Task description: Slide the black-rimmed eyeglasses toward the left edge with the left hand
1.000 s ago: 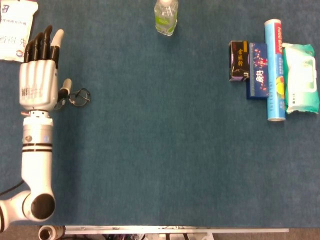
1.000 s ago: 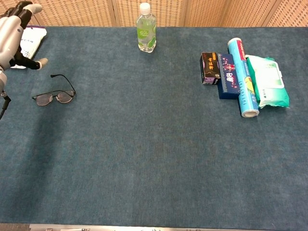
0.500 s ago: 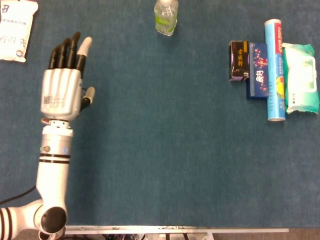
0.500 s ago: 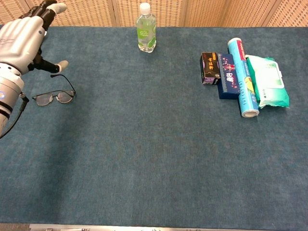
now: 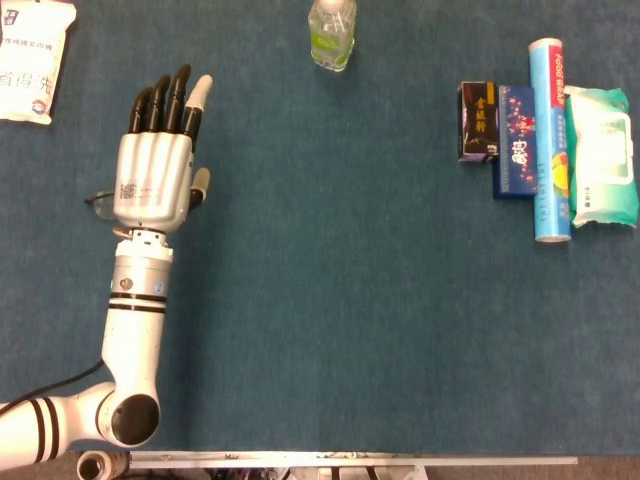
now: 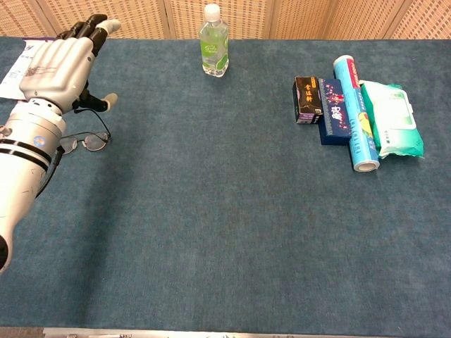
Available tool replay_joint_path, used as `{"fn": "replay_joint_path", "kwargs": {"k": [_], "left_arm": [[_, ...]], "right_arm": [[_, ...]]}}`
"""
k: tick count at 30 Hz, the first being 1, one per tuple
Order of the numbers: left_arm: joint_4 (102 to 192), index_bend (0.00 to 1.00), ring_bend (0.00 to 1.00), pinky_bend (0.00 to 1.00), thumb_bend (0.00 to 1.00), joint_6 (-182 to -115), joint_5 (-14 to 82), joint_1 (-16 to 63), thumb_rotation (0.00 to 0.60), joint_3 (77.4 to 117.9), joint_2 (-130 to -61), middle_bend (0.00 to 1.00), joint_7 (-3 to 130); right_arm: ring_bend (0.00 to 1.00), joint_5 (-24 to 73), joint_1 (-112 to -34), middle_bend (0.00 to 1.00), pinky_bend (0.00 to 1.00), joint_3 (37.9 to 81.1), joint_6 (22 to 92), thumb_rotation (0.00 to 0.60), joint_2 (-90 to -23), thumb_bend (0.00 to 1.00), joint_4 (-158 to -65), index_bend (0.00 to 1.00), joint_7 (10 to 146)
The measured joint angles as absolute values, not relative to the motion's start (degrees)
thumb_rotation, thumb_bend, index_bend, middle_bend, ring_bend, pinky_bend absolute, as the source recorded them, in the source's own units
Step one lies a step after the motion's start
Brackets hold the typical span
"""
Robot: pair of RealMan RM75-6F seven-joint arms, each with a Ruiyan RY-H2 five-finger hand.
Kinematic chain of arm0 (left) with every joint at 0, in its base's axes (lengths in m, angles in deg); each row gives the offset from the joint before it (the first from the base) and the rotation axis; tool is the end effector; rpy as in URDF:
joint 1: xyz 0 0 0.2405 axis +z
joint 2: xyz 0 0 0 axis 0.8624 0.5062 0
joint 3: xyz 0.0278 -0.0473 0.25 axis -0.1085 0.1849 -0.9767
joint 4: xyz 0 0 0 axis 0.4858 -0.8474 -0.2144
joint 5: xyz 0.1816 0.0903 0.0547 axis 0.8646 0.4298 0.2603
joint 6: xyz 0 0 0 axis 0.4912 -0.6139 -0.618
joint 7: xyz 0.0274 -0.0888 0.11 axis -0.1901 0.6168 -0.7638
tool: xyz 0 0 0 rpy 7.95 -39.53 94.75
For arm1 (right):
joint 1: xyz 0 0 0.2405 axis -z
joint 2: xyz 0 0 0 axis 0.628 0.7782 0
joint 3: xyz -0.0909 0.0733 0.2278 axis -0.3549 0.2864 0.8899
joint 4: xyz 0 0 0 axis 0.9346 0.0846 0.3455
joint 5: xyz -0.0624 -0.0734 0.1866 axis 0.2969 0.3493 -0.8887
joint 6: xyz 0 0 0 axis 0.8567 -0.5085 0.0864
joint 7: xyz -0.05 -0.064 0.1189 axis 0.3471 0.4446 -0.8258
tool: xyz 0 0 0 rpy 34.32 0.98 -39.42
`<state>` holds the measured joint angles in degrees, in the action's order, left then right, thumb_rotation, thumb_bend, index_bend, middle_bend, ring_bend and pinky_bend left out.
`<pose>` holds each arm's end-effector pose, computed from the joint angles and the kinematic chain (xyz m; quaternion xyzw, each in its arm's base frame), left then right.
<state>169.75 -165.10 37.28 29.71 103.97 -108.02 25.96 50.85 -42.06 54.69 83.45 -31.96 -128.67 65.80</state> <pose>-0.1468 0.2962 0.0142 -0.6067 -0.3708 -0.4224 0.5621 -0.3077 -0.1804 0.2043 0.5534 -0.3792 0.4738 0.5705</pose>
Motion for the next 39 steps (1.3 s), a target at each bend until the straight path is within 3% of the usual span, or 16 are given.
{"fn": "replay_joint_path", "kwargs": {"k": [6,39], "left_arm": [[166.1,0.00,0.00,0.09,0.34,-165.0,36.4,29.8,0.600,104.2,-108.5,0.00,26.8],[156.7,0.00,0.00,0.09,0.34,-162.9,31.3,33.9,0.600,103.8,-107.0,0.00,33.8]], "right_arm": [[0.25,50.8,-42.1,0.44,0.21,54.7,83.3,0.600,-32.0,0.35,-128.6,0.53,66.0],[0.25,50.8,-42.5,0.44,0.21,54.5,82.6,0.600,-32.7,0.35,-128.7,0.53,67.6]]}}
